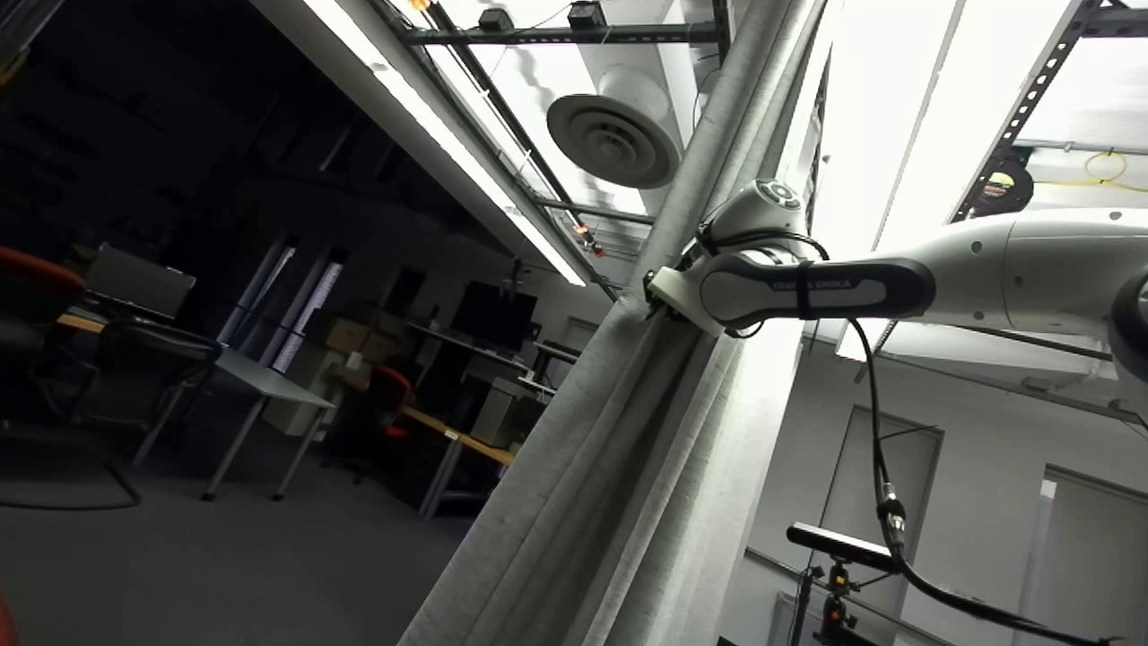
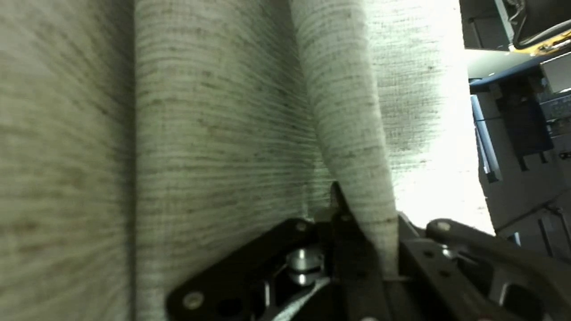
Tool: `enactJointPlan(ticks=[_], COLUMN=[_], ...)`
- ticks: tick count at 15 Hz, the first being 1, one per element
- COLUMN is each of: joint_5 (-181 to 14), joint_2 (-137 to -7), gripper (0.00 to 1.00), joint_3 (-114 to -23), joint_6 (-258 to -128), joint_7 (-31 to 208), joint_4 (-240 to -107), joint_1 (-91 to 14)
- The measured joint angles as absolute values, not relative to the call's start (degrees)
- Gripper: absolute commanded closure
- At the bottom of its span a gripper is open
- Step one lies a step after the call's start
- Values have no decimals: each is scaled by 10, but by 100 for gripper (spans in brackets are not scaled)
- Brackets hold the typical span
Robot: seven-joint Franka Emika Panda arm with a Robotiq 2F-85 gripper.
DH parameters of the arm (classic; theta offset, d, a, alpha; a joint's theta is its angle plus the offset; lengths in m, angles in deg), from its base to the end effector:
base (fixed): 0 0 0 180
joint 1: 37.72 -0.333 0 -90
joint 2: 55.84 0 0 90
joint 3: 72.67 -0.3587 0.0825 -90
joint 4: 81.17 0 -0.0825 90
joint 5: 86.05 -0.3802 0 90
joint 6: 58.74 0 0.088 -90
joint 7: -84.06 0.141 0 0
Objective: Move the curtain to the right
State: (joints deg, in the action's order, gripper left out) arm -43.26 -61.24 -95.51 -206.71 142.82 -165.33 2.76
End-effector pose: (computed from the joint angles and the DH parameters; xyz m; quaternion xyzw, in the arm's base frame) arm 0.6222 -0.2160 0.7735 0.7442 -0.3752 0.5383 0.1248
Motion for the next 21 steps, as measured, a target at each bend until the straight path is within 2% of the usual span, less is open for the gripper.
enactJointPlan(ticks=[3, 6, 21], joint_5=[-436, -443, -441], joint_2=[-587, -567, -542], gripper=[99, 99, 96], joint_3=[-952, -870, -846], joint_6=[-2067, -2067, -2070], joint_7=[1428, 1428, 1428], joint_4=[-1683, -1704, -1727], joint_1=[33, -35, -55])
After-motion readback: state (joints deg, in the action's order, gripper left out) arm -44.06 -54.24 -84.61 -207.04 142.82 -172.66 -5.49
